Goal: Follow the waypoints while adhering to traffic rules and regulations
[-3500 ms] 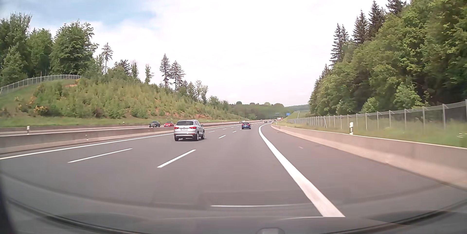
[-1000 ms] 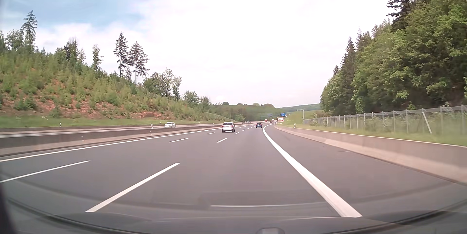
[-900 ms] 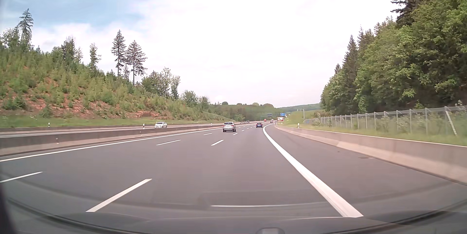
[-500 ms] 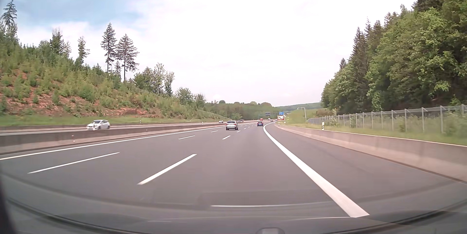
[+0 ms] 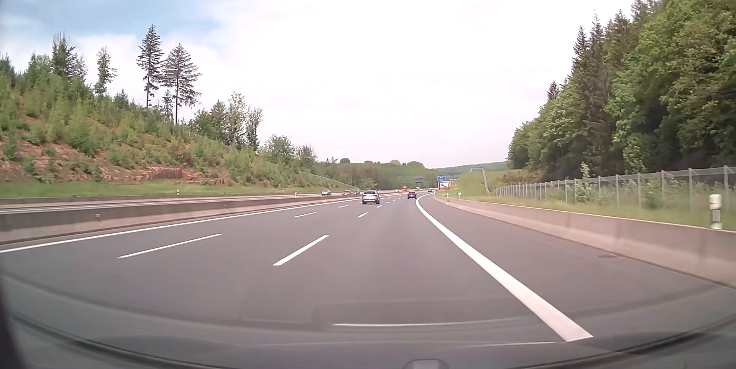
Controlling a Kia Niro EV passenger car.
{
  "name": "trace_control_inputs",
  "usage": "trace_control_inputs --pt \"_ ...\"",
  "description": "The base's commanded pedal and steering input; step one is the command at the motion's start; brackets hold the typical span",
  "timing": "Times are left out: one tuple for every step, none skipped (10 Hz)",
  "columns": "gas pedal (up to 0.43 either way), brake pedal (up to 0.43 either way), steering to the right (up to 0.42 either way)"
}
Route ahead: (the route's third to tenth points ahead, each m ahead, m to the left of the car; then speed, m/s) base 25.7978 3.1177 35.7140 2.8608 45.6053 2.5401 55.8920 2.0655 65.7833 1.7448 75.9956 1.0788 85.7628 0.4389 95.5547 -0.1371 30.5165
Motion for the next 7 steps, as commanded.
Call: trace_control_inputs --pt "0.000 0.000 0.003" --pt "0.000 0.000 0.003" --pt "0.000 0.000 0.003" --pt "0.000 0.000 0.003" --pt "0.000 0.000 0.003" --pt "0.000 0.000 0.003" --pt "0.000 0.000 0.003"
